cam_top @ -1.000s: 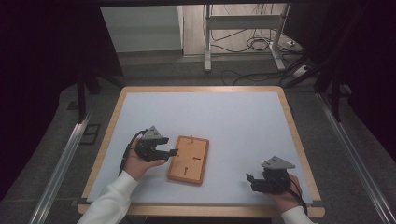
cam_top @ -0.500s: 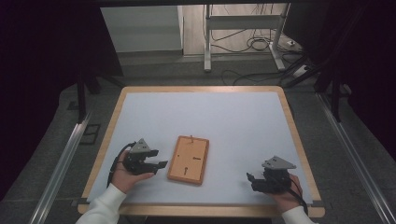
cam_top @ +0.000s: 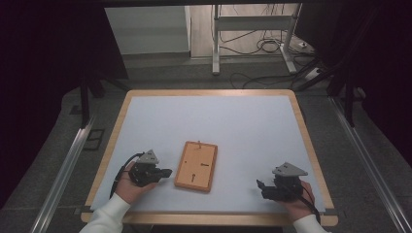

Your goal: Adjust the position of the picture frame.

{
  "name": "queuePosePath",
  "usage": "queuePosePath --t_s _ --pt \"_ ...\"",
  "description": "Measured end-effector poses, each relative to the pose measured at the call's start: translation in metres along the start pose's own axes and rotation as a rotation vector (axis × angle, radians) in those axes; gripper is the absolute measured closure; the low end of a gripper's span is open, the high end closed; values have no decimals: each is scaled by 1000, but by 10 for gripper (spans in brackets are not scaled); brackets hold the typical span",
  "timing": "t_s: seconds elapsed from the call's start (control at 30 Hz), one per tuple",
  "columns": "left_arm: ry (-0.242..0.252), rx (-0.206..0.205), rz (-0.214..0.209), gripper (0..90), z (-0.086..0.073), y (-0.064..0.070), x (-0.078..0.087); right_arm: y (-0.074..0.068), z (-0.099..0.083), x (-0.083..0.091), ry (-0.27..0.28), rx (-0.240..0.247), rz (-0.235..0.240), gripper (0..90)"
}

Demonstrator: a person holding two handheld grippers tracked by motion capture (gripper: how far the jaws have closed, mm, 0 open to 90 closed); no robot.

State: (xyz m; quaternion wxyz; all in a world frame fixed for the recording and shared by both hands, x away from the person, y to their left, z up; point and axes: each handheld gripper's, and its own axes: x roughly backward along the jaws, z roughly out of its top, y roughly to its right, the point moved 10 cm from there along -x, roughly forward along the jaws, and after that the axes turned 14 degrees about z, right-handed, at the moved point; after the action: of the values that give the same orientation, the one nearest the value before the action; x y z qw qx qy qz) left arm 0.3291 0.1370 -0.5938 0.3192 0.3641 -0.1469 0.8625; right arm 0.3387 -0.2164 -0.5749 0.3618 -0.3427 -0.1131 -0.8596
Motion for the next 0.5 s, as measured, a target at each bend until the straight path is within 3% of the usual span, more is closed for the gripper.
queuePosePath --t_s 0.5 --pt "-38 -31 -32 900 -6 13 -8 0 0 0 1 1 -4 167"
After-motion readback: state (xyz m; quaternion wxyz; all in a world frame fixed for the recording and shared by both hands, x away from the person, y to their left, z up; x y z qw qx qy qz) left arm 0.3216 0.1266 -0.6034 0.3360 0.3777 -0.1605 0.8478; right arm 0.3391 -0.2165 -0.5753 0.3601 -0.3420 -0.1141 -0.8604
